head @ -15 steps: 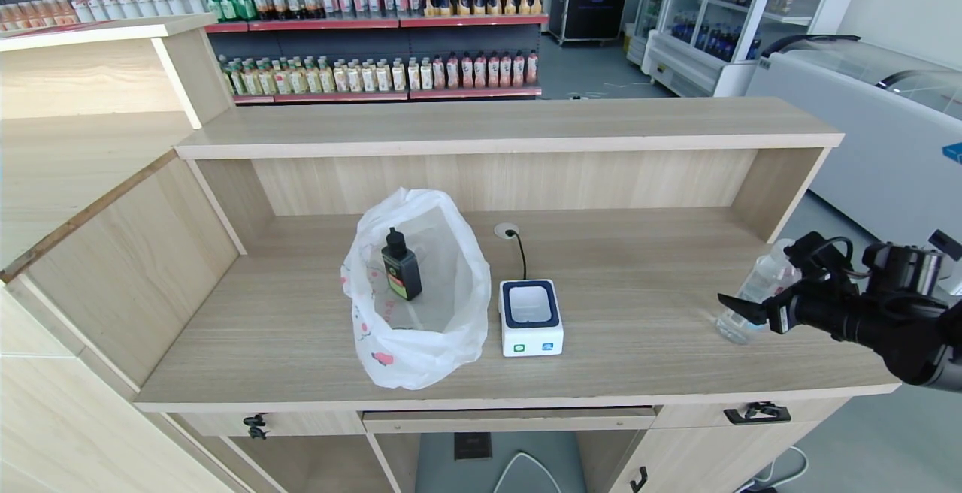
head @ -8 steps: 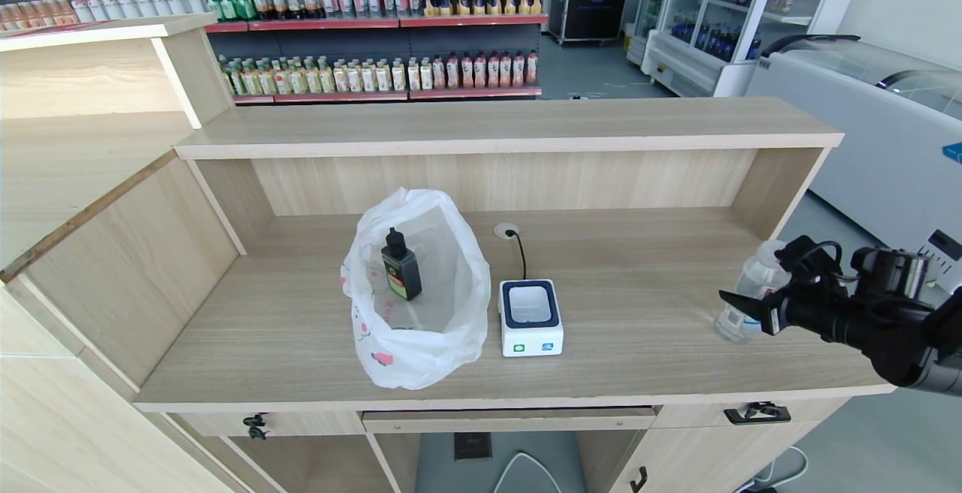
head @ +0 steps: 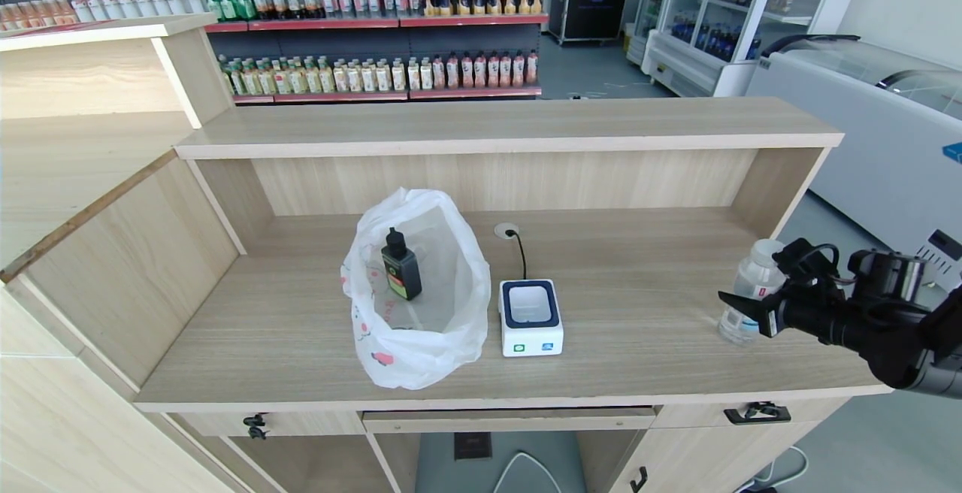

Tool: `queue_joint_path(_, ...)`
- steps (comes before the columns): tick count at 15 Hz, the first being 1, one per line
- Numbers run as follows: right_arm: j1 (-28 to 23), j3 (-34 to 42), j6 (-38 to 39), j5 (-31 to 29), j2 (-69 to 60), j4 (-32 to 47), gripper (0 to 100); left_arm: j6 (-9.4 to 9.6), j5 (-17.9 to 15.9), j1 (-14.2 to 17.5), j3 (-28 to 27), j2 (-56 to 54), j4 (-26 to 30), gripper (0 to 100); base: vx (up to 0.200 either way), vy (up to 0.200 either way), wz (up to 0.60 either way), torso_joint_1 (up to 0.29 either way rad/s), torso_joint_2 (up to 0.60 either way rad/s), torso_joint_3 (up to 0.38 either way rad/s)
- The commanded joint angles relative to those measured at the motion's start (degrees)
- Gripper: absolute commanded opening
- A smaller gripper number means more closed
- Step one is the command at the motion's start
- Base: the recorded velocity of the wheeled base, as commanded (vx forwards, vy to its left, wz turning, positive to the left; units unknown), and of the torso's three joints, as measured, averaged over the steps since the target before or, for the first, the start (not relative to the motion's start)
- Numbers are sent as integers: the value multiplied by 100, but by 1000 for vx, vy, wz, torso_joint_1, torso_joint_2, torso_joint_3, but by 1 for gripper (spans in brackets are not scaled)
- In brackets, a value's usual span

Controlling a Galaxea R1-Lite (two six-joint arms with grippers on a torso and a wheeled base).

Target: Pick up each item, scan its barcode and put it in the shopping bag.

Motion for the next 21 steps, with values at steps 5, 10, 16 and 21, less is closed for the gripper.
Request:
queue_joint_path(5,27,44,636,-2,-372,-143,0,-4,2,1,0,2,0,100,0,0,0,0,0,0)
queue_joint_path(10,229,-62,2139,-10,-1814,894,0,-4,2,1,0,2,0,100,0,0,0,0,0,0)
queue_joint_path(16,941,-1749,4872,1018,-4301,4014,0,-4,10,1,0,2,0,100,0,0,0,0,0,0)
queue_joint_path(21,1916,-2444,4986,1501,-5066,5341,0,-4,2,1,0,2,0,100,0,0,0,0,0,0)
